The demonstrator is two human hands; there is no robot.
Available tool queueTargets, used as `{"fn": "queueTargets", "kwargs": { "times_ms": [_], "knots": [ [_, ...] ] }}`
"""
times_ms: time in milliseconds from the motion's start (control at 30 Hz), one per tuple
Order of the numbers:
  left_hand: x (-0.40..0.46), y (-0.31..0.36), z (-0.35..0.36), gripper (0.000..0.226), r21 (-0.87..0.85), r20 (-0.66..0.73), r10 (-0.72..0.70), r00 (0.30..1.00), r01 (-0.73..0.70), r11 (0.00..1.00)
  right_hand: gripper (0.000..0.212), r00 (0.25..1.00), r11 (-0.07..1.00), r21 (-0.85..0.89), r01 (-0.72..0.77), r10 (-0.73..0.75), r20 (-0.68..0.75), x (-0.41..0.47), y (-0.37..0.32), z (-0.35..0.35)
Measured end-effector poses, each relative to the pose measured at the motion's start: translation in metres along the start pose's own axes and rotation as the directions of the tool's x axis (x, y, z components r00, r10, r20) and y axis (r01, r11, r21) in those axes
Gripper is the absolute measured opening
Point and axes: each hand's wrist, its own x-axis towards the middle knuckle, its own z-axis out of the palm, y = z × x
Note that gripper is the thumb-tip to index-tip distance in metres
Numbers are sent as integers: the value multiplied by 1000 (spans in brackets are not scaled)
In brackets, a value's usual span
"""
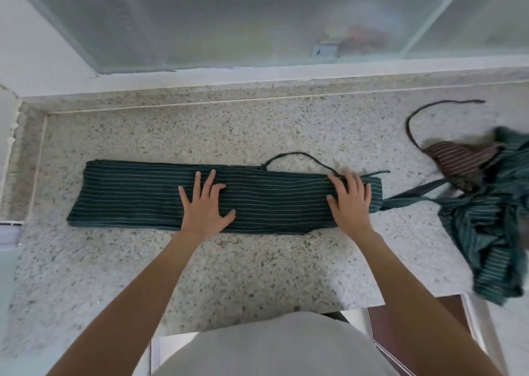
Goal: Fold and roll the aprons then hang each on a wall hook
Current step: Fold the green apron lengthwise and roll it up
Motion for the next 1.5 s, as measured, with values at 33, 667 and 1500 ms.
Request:
{"fn": "queueTargets", "kwargs": {
  "times_ms": [33, 667, 1500],
  "knots": [
    [-2, 9, 1, 65, -1, -45, 31, 999, -31, 1000, 50, 997, 997, -13, -82, 81, -12, -1, 7, -1],
    [15, 123, 21, 97, 133, 199, -47, 979, 21, 991, 46, 888, 797, 407, -446, 334, 317, 40, 90, -38],
    [-3, 173, 34, 109, 162, 273, -75, 959, 31, 986, 50, 970, 976, -93, 196, -207, -124, 30, 130, -43]
  ]
}}
